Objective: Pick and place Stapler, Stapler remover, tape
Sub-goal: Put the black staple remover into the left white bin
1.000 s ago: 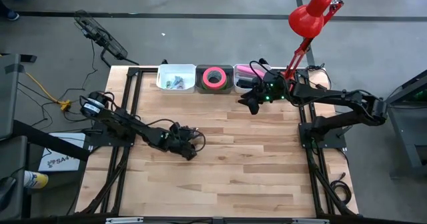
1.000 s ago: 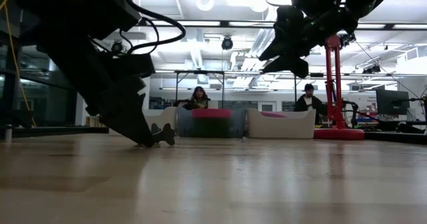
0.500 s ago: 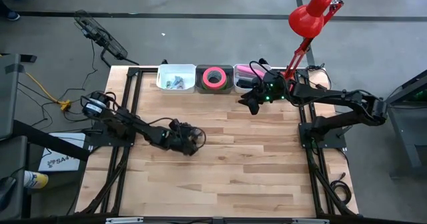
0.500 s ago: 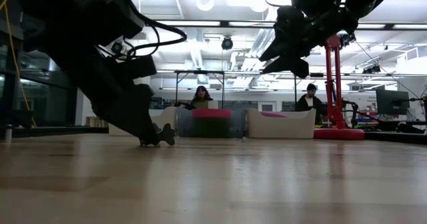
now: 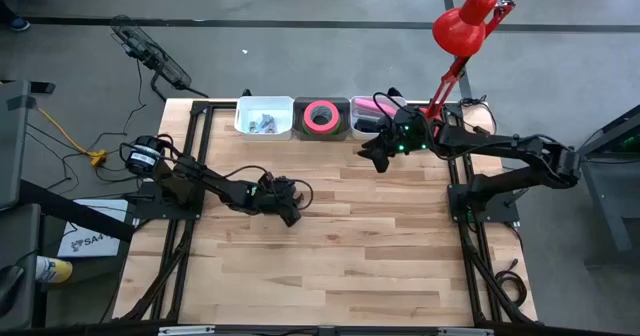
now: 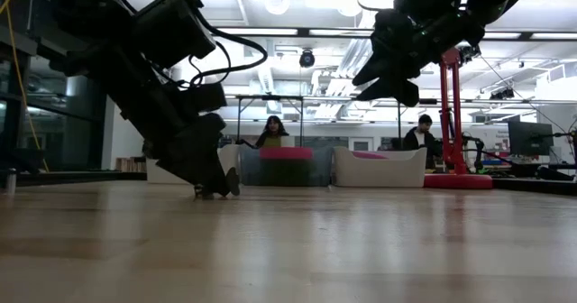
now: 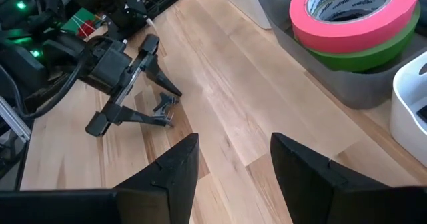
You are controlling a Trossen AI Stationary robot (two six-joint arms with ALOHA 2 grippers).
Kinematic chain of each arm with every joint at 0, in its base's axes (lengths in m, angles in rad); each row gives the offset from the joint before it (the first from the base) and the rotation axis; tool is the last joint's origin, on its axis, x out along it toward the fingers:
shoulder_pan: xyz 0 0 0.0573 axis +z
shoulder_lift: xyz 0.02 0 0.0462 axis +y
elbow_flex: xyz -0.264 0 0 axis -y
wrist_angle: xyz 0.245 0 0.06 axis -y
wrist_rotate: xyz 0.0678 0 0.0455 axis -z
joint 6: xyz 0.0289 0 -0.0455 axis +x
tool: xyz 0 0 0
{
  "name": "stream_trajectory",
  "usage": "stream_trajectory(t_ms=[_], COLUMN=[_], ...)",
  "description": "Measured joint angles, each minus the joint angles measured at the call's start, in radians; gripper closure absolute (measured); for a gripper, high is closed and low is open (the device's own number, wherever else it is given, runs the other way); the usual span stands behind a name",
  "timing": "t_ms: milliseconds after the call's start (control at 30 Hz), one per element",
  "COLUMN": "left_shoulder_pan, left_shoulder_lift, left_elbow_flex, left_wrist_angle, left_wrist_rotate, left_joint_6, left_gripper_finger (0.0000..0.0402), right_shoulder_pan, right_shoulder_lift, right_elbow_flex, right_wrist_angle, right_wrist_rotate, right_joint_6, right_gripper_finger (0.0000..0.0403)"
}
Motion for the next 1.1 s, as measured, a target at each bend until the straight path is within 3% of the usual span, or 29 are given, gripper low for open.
stream_trajectory(t_ms=[167, 600, 800, 1100], left_shoulder_pan=[-0.002, -0.002, -0.002, 0.037], left_shoulder_lift=[0.0, -0.001, -0.001, 0.0], left_elbow_flex=[0.0, 0.001, 0.008, 0.104], left_wrist_angle=[-0.003, -0.004, -0.006, -0.008], left_wrist_rotate=[0.001, 0.024, 0.04, 0.098], left_joint_6=[-0.03, -0.055, -0.044, 0.109], left_gripper_finger=[0.0156, 0.032, 0.0321, 0.0321], right_shoulder_pan=[0.0, 0.0, 0.0, 0.006], right_shoulder_lift=[0.0, 0.0, 0.0, 0.0], right_elbow_flex=[0.0, 0.0, 0.0, 0.0], right_wrist_angle=[-0.009, -0.008, -0.008, -0.008], right_wrist_rotate=[0.0, 0.0, -0.001, -0.018], right_joint_6=[0.0, 0.0, -0.014, -0.22], right_gripper_finger=[0.0226, 0.0226, 0.0226, 0.0226])
